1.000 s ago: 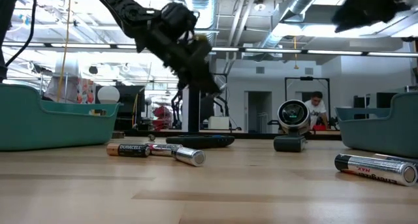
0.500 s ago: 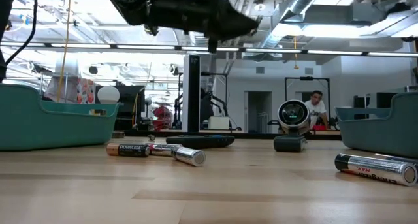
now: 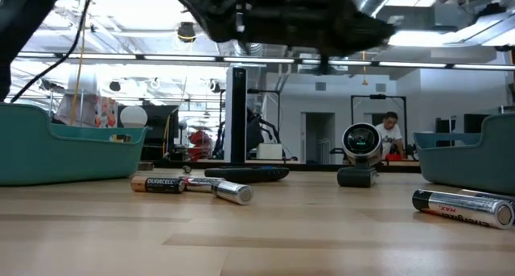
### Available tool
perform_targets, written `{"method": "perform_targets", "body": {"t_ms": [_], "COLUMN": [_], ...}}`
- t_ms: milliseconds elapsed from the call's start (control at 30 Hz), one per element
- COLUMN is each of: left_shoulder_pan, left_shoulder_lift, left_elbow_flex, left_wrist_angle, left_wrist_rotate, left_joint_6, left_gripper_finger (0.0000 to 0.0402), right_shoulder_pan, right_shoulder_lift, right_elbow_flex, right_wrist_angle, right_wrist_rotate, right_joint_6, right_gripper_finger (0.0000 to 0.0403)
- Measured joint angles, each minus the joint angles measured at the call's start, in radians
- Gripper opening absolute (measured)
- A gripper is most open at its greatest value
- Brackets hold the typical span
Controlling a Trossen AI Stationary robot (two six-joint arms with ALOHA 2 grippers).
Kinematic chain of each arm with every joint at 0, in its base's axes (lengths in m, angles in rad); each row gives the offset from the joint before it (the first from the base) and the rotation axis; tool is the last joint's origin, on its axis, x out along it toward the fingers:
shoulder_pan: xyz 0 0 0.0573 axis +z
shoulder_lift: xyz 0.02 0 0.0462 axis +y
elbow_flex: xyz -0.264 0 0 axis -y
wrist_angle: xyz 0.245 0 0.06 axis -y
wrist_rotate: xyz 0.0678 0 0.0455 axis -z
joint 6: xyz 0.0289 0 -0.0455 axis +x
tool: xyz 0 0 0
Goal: Sort batteries
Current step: Put the silver battery into the blue bin
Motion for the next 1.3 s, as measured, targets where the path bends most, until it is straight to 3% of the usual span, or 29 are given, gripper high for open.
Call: {"method": "perform_targets", "body": {"t_ms": [300, 567, 767, 1133, 1300], "left_shoulder_pan": [-0.043, -0.053, -0.053, -0.043, -0.034], "left_shoulder_lift": [0.279, 0.429, 0.423, 0.428, 0.421], "left_elbow_flex": [0.33, 0.541, 0.55, 0.549, 0.544], "left_wrist_angle": [-0.049, -0.158, -0.183, -0.248, -0.214], "left_wrist_rotate": [0.027, 0.061, 0.044, 0.019, 0.08], "left_joint_6": [-0.012, -0.047, -0.011, -0.044, -0.036], "left_gripper_finger": [0.0041, 0.0042, 0.0068, 0.0181, 0.019], "right_shoulder_pan": [0.001, 0.001, 0.001, 0.002, 0.012], "right_shoulder_lift": [-0.007, -0.006, -0.005, 0.012, 0.024], "right_elbow_flex": [0.024, 0.024, 0.024, 0.024, 0.024], "right_wrist_angle": [0.0, -0.004, -0.004, -0.001, -0.001], "right_wrist_rotate": [-0.009, -0.01, -0.01, -0.013, -0.013], "right_joint_6": [-0.017, -0.015, -0.015, -0.012, -0.01], "right_gripper_finger": [0.0221, 0.0221, 0.0221, 0.0221, 0.0221]}}
